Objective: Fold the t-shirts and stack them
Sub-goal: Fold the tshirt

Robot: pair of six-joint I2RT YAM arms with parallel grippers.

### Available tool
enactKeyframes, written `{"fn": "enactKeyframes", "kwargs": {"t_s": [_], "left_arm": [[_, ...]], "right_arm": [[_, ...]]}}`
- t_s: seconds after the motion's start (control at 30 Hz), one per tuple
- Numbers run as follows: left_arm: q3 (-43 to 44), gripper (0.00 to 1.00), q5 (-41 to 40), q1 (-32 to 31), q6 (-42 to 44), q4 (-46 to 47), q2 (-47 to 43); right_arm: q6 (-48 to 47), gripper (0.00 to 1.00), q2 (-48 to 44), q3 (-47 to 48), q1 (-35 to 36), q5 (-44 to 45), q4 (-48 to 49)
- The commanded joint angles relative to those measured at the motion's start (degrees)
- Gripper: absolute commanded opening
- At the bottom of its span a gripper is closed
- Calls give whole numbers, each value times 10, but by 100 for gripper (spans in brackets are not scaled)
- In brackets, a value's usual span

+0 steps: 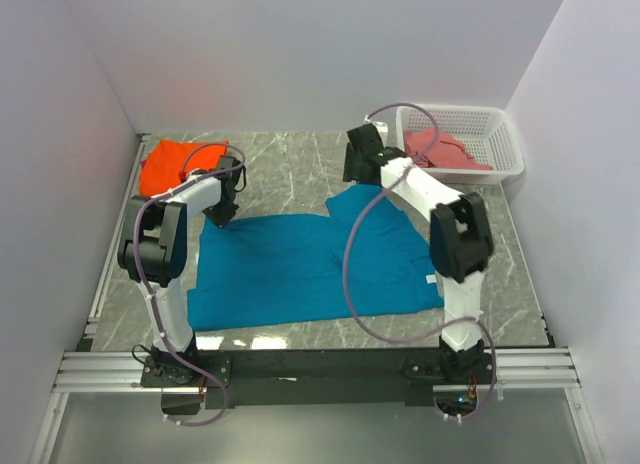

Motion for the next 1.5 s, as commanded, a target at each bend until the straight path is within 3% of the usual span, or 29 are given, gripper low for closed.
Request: {"fn": "enactKeyframes", "kwargs": {"t_s": [0.0, 0.2, 0.53, 0.6, 0.77, 0.87, 1.07, 1.23, 1.47], "left_arm": [[-11, 1, 34, 0, 10, -15, -11], [-15, 1, 38, 0, 16, -11, -16], [-15, 1, 40, 0, 17, -6, -15], [-14, 1, 37, 0, 19, -10, -14], [-12, 1, 32, 0, 17, -15, -15], [-14, 1, 39, -1, 18, -11, -19], [-10, 1, 40, -1, 18, -15, -41], [-29, 1, 42, -2, 22, -8, -76], [-51, 1, 51, -7, 23, -4, -102]], "right_arm": [[-35, 75, 79, 105, -6, 26, -46], [-41, 74, 212, 268, -12, 36, -125], [-23, 65, 255, 259, -27, 11, -147], [-20, 53, 254, 252, -30, 7, -149], [-13, 11, 215, 189, -29, 7, -126], [-15, 0, 177, 157, -30, 10, -99], [-34, 0, 80, 88, -28, 5, -29], [-43, 0, -57, -72, -29, -34, 89], [-34, 0, -147, -172, -27, -57, 118]]}}
